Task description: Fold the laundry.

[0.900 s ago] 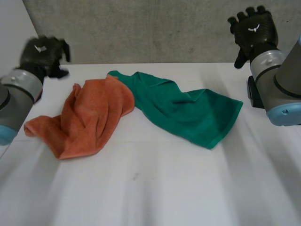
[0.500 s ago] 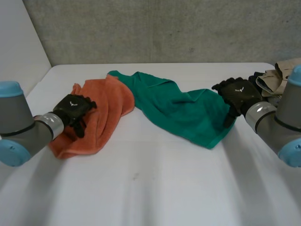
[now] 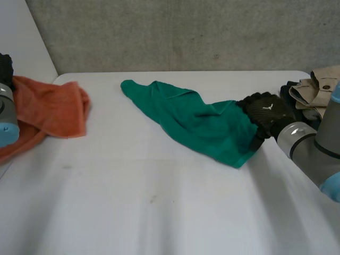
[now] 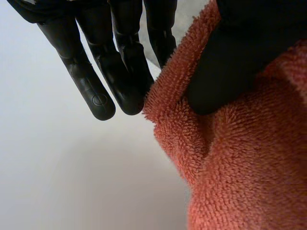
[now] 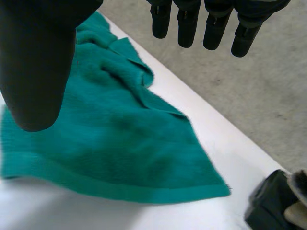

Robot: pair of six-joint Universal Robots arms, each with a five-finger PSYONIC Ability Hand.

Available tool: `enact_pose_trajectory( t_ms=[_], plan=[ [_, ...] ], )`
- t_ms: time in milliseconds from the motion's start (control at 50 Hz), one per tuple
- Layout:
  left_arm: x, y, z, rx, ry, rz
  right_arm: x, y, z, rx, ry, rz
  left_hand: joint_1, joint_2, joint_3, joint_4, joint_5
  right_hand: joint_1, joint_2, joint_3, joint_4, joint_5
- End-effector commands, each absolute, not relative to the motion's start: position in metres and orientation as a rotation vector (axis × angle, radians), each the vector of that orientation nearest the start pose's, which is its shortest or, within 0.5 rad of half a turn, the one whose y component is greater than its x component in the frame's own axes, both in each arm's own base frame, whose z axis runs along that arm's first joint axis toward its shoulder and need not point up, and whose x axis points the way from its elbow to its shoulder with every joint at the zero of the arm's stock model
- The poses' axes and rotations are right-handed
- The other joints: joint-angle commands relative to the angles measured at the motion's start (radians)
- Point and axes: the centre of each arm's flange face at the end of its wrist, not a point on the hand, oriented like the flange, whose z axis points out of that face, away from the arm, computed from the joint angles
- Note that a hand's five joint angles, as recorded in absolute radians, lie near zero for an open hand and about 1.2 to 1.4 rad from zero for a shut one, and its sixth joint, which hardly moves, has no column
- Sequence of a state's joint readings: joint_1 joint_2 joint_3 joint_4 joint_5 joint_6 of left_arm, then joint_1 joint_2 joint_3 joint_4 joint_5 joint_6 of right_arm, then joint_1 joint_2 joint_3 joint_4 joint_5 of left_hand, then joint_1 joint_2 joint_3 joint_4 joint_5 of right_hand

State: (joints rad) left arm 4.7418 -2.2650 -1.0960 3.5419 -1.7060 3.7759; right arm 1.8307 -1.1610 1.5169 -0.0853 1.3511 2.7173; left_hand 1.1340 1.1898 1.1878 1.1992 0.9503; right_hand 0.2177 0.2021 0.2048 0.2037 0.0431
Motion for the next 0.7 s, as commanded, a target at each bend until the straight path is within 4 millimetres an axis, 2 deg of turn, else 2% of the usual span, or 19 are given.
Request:
enact_pose_trajectory(
  t_ms=[20,60,100,320,380,440,460,480,520,600,620,660,680,700],
  plan=[
    [-0.145,-0.447,0.195,0.643,1.842,-1.882,0.246,-0.293,0.187,-1.034,2.294,-1.720,-0.517,-0.573,-0.571,-0.582,-0.508,-0.043,-0.028,-0.030,-0.029,-0.043],
    [-0.153,-0.437,0.193,0.699,1.866,-1.886,0.250,-0.290,0.184,-1.037,2.298,-1.702,-0.770,-0.826,-0.824,-0.835,-0.761,-0.043,-0.028,-0.030,-0.029,-0.043],
    [-0.163,-0.422,0.193,0.752,1.892,-1.901,0.256,-0.288,0.179,-1.045,2.304,-1.686,-0.858,-0.914,-0.912,-0.924,-0.849,-0.043,-0.028,-0.030,-0.029,-0.043],
    [-0.190,-0.364,0.204,0.866,1.910,-2.015,0.279,-0.291,0.142,-1.054,2.378,-1.603,-0.894,-0.950,-0.948,-0.959,-0.885,-0.026,-0.010,-0.013,-0.012,-0.026],
    [-0.201,-0.344,0.204,0.908,1.952,-2.084,0.286,-0.294,0.130,-1.069,2.393,-1.601,-0.903,-0.959,-0.957,-0.968,-0.894,0.051,0.066,0.063,0.065,0.051],
    [-0.206,-0.335,0.203,0.921,1.986,-2.120,0.290,-0.302,0.123,-1.062,2.400,-1.641,-0.903,-0.959,-0.957,-0.968,-0.894,0.346,0.361,0.359,0.360,0.346],
    [-0.209,-0.330,0.202,0.925,2.010,-2.139,0.291,-0.306,0.126,-1.053,2.392,-1.679,-0.900,-0.956,-0.954,-0.965,-0.891,0.833,0.848,0.846,0.847,0.833],
    [-0.210,-0.329,0.201,0.926,2.023,-2.145,0.292,-0.309,0.128,-1.043,2.384,-1.703,-0.903,-0.959,-0.957,-0.968,-0.894,1.140,1.155,1.153,1.154,1.140],
    [-0.212,-0.326,0.200,0.926,2.046,-2.157,0.293,-0.312,0.134,-1.024,2.367,-1.745,-0.903,-0.959,-0.957,-0.968,-0.894,1.179,1.194,1.191,1.193,1.179],
    [-0.215,-0.328,0.198,0.897,2.069,-2.188,0.293,-0.308,0.162,-0.977,2.277,-1.860,-0.909,-0.965,-0.963,-0.974,-0.900,1.179,1.194,1.191,1.193,1.179],
    [-0.215,-0.332,0.197,0.884,2.067,-2.202,0.296,-0.304,0.179,-0.976,2.208,-1.911,-0.923,-0.979,-0.977,-0.989,-0.914,1.179,1.194,1.191,1.193,1.179],
    [-0.215,-0.336,0.198,0.866,2.067,-2.218,0.298,-0.298,0.196,-0.979,2.139,-1.954,-0.950,-1.006,-1.004,-1.015,-0.941,1.179,1.194,1.191,1.193,1.179],
    [-0.216,-0.340,0.198,0.849,2.073,-2.233,0.301,-0.291,0.214,-0.988,2.068,-1.988,-0.959,-1.015,-1.013,-1.025,-0.950,1.179,1.194,1.191,1.193,1.179],
    [-0.217,-0.343,0.198,0.840,2.079,-2.239,0.303,-0.286,0.223,-0.995,2.032,-1.998,-0.959,-1.015,-1.013,-1.025,-0.950,1.179,1.194,1.191,1.193,1.179]
  ],
)
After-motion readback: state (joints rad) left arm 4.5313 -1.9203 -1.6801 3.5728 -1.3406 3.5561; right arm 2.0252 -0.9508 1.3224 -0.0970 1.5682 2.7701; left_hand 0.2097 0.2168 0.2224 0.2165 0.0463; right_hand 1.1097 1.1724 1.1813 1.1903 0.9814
